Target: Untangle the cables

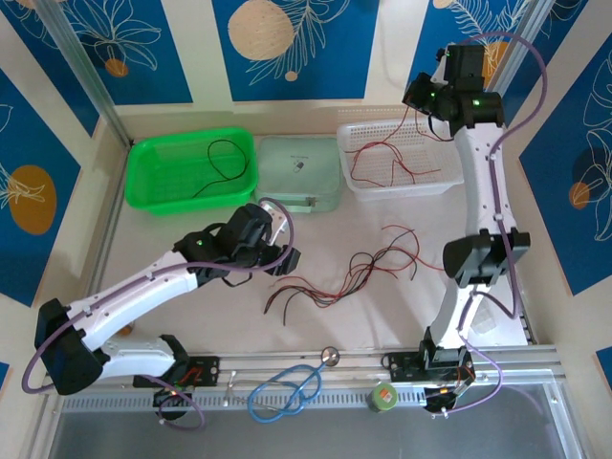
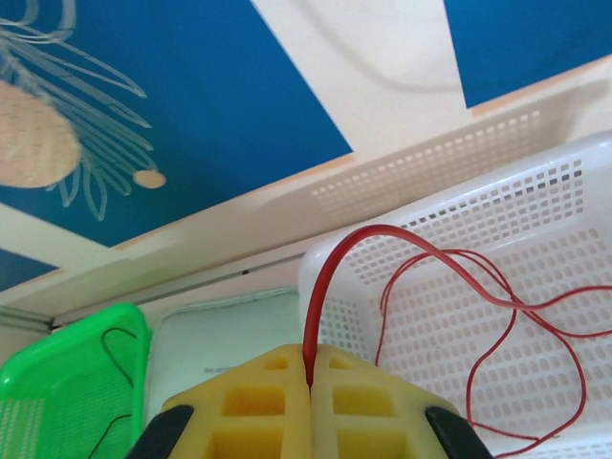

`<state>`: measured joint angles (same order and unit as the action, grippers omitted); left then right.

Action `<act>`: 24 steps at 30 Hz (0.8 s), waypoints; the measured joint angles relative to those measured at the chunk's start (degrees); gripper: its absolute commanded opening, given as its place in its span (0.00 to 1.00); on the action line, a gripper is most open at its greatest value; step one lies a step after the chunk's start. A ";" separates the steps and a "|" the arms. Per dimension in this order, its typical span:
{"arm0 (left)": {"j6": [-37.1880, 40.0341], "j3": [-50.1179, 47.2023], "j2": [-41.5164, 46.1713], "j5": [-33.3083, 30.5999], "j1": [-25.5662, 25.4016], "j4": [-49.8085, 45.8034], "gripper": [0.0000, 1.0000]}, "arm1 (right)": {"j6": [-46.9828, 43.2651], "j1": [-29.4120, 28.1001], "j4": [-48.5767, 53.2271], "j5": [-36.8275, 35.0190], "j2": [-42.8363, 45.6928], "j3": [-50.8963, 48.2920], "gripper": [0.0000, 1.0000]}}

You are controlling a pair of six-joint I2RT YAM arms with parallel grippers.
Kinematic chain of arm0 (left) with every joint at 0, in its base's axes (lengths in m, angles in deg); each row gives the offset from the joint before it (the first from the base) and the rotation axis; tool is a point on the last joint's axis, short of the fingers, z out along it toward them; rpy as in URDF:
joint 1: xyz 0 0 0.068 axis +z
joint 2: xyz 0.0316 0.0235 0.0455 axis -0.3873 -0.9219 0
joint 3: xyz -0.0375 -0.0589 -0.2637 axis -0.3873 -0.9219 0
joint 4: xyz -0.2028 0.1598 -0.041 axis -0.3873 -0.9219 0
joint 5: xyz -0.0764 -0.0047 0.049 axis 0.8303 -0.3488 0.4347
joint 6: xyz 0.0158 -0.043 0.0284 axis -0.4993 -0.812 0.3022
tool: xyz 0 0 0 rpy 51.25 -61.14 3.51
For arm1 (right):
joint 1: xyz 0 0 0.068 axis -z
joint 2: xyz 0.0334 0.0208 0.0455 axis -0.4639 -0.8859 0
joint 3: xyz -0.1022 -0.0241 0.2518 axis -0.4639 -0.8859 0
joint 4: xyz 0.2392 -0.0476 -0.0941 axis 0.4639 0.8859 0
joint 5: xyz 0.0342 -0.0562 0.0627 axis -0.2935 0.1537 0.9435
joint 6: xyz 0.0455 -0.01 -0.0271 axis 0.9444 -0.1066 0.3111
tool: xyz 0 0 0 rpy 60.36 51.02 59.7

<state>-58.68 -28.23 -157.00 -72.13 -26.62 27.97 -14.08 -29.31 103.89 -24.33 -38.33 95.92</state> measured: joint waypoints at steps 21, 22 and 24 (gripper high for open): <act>-0.15 1.66 -3.28 -0.42 -2.38 1.03 0.66 | 2.03 1.66 -5.88 -4.50 -17.88 -2.40 0.00; -0.13 2.14 -3.52 -0.42 -2.56 1.05 0.66 | 2.01 1.70 -6.27 -4.85 -17.97 -3.37 0.00; -0.04 3.08 -4.09 -0.42 -2.97 1.07 0.66 | 1.84 1.73 -7.69 -5.70 -17.99 -5.84 0.00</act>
<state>-58.72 -25.15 -161.09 -72.55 -29.59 29.04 -12.25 -27.59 96.20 -30.04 -56.32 90.08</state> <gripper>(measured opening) 0.660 0.054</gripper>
